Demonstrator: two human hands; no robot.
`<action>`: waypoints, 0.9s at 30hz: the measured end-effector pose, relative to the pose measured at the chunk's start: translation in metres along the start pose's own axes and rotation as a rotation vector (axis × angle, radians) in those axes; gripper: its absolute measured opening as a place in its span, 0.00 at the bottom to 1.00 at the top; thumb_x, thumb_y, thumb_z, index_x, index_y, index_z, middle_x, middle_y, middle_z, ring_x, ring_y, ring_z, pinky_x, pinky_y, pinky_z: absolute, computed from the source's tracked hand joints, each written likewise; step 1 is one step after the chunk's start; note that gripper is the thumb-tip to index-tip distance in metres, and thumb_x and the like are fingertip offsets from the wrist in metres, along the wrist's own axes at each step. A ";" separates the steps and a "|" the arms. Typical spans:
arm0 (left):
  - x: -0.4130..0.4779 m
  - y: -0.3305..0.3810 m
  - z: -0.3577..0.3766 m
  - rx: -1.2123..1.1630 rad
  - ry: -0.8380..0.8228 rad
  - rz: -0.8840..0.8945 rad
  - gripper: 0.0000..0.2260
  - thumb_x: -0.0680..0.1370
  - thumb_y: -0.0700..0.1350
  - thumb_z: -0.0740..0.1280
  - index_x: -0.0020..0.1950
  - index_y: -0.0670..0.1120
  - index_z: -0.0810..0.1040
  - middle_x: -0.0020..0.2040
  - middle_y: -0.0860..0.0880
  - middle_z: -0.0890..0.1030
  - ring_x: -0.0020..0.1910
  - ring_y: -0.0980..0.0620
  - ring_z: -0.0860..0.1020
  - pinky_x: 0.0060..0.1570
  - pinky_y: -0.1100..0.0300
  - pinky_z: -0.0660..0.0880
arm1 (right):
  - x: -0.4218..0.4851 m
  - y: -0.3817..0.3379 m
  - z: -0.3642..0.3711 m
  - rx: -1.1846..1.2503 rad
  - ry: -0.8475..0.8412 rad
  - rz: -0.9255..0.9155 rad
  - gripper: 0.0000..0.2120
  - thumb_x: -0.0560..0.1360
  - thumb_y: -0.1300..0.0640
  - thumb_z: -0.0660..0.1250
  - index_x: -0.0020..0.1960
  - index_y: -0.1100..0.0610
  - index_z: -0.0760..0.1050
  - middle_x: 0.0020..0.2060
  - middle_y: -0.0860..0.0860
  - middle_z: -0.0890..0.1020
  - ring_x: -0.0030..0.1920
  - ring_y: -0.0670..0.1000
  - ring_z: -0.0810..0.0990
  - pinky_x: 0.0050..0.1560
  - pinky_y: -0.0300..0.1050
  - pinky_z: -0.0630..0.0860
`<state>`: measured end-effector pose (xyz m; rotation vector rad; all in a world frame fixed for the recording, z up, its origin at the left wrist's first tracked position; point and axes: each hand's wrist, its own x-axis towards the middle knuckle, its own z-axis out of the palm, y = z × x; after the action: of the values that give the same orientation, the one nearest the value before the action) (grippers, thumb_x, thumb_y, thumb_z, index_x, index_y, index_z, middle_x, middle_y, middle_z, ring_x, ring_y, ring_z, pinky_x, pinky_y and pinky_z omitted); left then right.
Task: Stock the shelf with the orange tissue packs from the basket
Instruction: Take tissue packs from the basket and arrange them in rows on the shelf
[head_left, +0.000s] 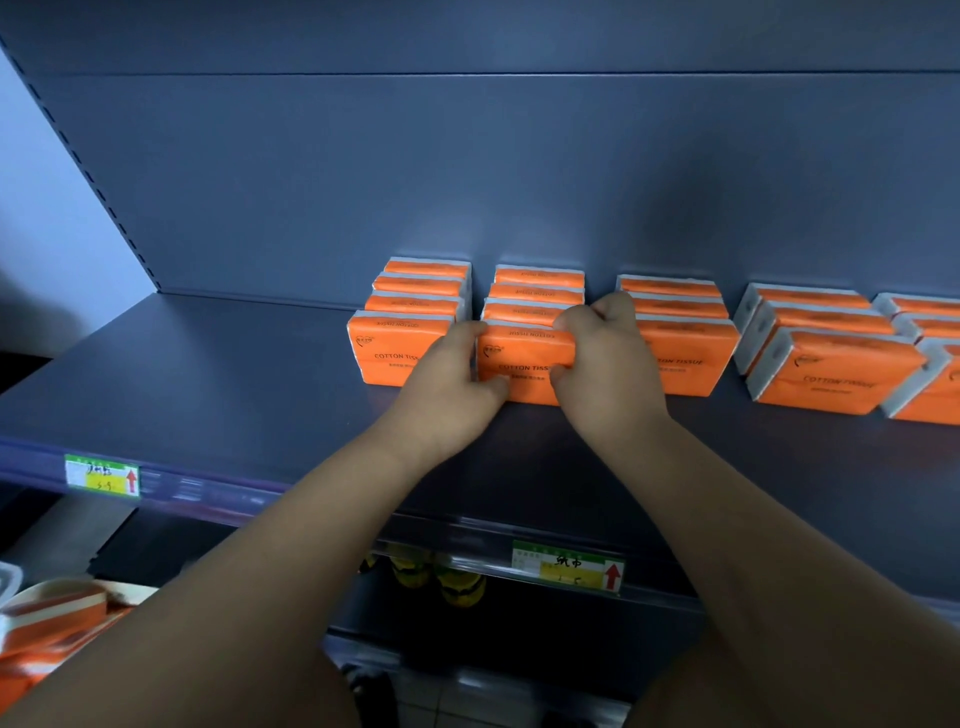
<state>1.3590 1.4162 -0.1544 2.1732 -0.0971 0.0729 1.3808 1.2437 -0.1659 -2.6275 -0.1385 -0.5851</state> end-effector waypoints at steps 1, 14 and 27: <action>0.000 0.000 0.000 -0.008 -0.003 -0.001 0.27 0.81 0.40 0.69 0.79 0.49 0.66 0.58 0.55 0.74 0.61 0.53 0.75 0.61 0.61 0.71 | 0.001 0.000 0.000 -0.012 0.001 -0.006 0.20 0.73 0.66 0.73 0.63 0.58 0.77 0.62 0.54 0.70 0.50 0.56 0.79 0.51 0.51 0.81; -0.025 0.016 -0.006 0.169 0.130 0.195 0.21 0.77 0.41 0.69 0.69 0.49 0.73 0.60 0.53 0.78 0.60 0.54 0.75 0.51 0.63 0.69 | -0.019 -0.032 -0.004 -0.120 0.088 -0.150 0.28 0.66 0.59 0.73 0.67 0.56 0.77 0.69 0.56 0.75 0.73 0.62 0.68 0.70 0.59 0.69; -0.208 -0.055 -0.152 0.753 0.661 -0.101 0.30 0.83 0.58 0.57 0.76 0.38 0.70 0.75 0.38 0.73 0.77 0.36 0.66 0.79 0.43 0.60 | -0.125 -0.213 0.000 0.361 -0.108 -0.520 0.30 0.83 0.42 0.55 0.79 0.56 0.65 0.77 0.55 0.69 0.76 0.57 0.66 0.76 0.54 0.63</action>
<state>1.1545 1.5811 -0.1317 2.7604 0.4896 0.8805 1.2276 1.4349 -0.1341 -2.2614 -0.8921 -0.5199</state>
